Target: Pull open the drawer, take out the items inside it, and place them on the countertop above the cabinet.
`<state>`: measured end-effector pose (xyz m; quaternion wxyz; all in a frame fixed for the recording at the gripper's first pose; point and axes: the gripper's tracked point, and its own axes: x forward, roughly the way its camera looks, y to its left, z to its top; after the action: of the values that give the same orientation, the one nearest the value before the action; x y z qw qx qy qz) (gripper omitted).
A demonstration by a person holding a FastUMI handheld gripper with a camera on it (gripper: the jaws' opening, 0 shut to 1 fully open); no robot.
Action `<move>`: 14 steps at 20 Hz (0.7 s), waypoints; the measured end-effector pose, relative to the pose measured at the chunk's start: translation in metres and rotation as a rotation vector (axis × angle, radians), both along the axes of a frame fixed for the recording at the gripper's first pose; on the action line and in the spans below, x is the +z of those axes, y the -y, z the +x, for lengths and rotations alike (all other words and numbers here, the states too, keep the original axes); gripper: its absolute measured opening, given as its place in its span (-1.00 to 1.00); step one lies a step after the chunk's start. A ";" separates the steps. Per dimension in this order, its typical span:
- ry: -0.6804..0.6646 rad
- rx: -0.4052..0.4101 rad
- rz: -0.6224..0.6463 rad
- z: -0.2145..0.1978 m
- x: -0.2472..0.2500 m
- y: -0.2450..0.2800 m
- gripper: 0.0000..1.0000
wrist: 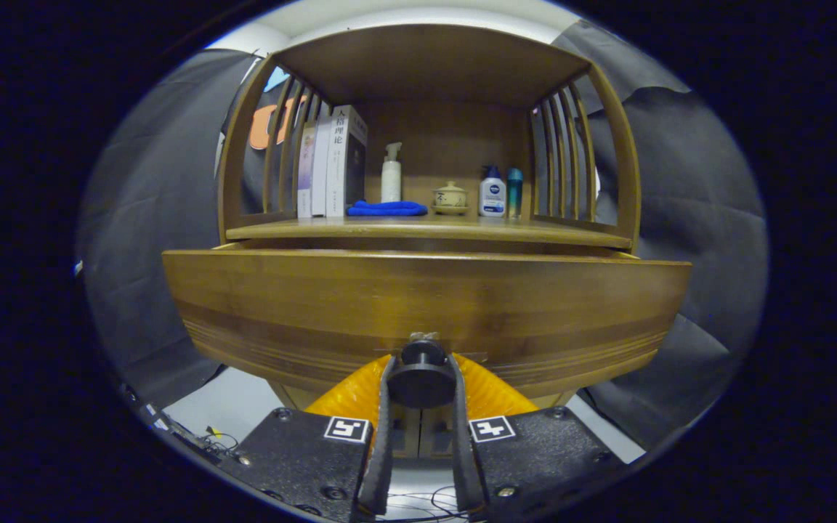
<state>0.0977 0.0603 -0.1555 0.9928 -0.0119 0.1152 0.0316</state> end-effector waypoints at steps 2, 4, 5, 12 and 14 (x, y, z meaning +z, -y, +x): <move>0.003 0.002 0.007 -0.012 -0.002 0.002 -0.26; -0.001 0.003 0.026 -0.023 -0.003 0.005 -0.26; -0.001 0.003 0.030 -0.029 -0.003 0.005 -0.26; -0.026 0.026 0.023 -0.068 -0.015 0.009 -0.26; -0.026 0.036 0.022 -0.079 -0.016 0.008 -0.26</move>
<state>0.0185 0.0521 -0.1710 0.9905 -0.0025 0.1275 0.0508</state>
